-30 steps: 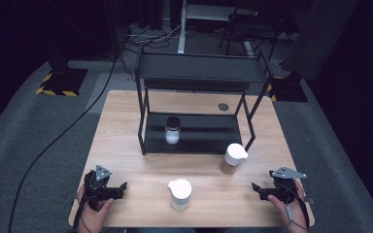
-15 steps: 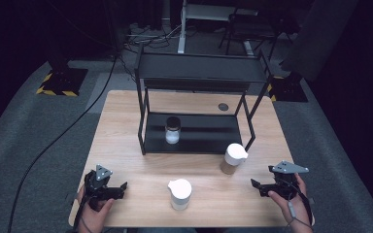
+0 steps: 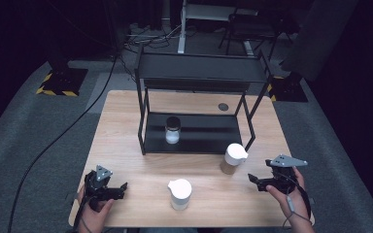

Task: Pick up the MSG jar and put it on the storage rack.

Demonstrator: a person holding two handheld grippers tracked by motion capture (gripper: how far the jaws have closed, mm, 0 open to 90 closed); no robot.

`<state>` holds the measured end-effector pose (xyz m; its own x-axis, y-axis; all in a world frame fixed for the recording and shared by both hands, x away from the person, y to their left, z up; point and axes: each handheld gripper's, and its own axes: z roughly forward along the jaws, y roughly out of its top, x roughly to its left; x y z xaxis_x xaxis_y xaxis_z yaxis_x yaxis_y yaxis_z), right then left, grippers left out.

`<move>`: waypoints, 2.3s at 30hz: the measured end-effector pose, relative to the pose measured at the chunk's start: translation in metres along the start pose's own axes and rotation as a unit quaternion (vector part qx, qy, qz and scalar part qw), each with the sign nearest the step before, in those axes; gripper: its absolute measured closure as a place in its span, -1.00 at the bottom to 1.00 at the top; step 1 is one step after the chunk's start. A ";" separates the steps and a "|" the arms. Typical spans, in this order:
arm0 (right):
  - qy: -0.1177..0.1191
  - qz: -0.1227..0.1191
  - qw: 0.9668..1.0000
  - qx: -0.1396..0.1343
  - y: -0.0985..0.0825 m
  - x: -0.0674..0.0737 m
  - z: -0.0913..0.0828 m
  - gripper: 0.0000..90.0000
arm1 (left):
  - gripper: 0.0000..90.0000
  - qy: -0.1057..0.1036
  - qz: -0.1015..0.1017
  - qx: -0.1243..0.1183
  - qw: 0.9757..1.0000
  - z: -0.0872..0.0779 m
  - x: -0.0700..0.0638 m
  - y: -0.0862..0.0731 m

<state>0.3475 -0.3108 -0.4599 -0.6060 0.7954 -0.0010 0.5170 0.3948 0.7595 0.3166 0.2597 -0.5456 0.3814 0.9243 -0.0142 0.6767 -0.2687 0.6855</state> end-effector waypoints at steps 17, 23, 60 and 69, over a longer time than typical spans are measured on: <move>0.014 -0.020 1.000 -0.004 0.023 0.012 -0.004 -0.86 | -0.99 -0.003 0.004 0.001 1.000 0.001 -0.001 0.001; 0.024 -0.024 0.999 -0.005 0.032 0.015 -0.002 -0.86 | -0.99 -0.003 0.004 0.001 1.000 0.001 -0.001 0.001; 0.072 -0.078 0.994 -0.034 0.092 0.082 0.010 -0.86 | -0.99 0.000 0.001 0.002 1.000 0.002 -0.001 0.002; 0.076 -0.080 0.993 -0.033 0.095 0.097 0.011 -0.85 | -0.99 0.000 0.001 0.002 1.000 0.002 -0.001 0.002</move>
<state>0.3446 -0.1912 -0.3950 -0.7641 0.6443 -0.0312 0.3692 0.4765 0.7979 0.3189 0.2575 -0.5458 0.3828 0.9237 -0.0137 0.6784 -0.2710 0.6829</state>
